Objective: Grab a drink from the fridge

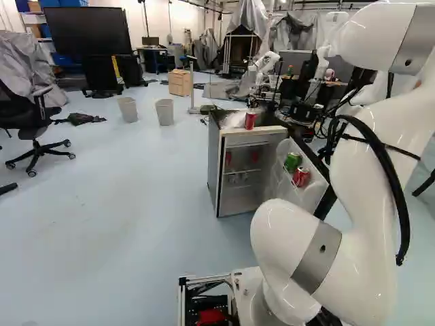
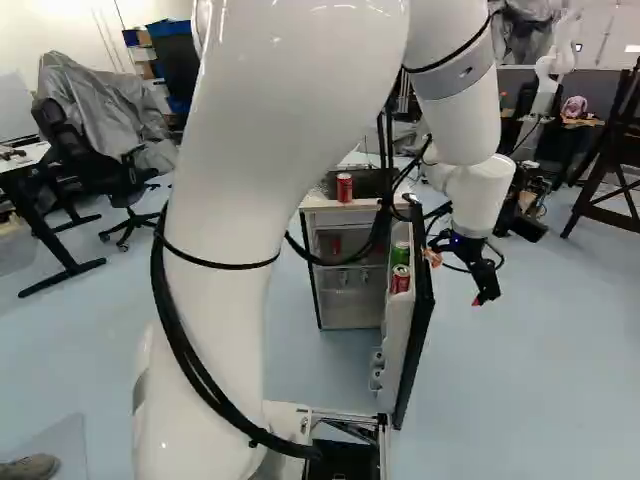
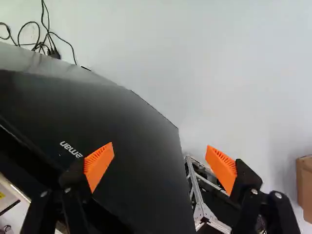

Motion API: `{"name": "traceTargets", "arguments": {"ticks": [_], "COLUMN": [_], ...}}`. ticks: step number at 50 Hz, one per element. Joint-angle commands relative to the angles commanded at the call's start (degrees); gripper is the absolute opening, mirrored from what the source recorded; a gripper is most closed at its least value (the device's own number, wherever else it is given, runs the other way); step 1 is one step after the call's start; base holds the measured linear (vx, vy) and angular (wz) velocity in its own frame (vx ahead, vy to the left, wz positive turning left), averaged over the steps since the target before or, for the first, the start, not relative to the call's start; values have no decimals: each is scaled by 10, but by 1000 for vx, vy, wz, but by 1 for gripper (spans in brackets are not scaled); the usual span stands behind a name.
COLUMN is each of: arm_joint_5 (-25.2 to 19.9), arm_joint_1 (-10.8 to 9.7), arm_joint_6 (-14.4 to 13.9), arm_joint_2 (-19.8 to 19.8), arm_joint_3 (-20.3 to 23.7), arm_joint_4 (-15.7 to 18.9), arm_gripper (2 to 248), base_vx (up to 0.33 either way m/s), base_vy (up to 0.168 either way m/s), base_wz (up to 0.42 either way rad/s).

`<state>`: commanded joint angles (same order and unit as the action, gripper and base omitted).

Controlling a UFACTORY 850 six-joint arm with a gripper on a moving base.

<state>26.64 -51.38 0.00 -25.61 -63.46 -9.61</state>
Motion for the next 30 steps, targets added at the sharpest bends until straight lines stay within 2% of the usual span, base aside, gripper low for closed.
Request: {"name": "traceTargets", "arguments": {"ticks": [30], "arm_joint_5": [0], "arm_joint_1": [26], "arm_joint_6": [0], "arm_joint_2": [48], "arm_joint_3": [67], "arm_joint_4": [0], "arm_gripper": [247], "base_vx": [0], "base_vy": [0], "base_wz": [0]}}
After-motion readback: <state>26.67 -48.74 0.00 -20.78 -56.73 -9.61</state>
